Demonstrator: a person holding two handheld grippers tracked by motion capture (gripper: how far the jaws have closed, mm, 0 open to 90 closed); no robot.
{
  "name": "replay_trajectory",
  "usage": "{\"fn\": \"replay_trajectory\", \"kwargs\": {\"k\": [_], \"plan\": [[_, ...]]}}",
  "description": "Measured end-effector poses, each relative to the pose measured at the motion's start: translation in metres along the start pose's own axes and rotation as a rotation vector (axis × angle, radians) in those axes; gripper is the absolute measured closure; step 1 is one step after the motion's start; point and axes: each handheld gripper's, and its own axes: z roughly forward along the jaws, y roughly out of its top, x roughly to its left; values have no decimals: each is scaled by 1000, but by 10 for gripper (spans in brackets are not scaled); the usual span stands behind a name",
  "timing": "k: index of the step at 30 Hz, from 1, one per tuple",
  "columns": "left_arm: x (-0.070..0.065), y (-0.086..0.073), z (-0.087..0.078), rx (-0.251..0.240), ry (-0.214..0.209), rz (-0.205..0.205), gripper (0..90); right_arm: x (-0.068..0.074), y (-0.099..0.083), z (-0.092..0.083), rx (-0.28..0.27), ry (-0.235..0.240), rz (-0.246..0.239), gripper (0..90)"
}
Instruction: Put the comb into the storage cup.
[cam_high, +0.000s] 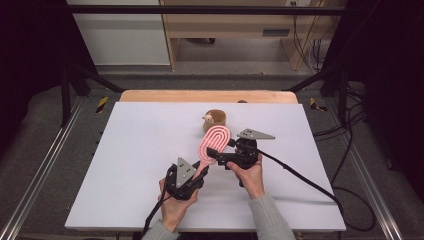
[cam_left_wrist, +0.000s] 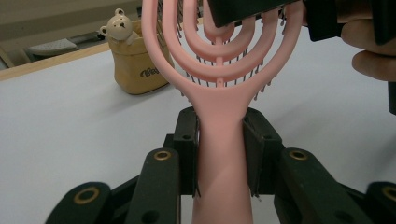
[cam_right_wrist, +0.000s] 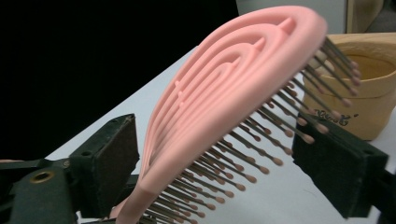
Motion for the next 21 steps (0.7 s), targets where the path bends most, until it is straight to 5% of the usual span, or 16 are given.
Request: {"fn": "replay_trajectory", "kwargs": {"k": [11, 21], "plan": [[-4, -1, 2, -2, 1, 9, 691, 0, 1, -1, -5, 25, 19, 403], [-3, -2, 2, -5, 11, 10, 690, 1, 1, 0, -5, 51, 70, 469]]}}
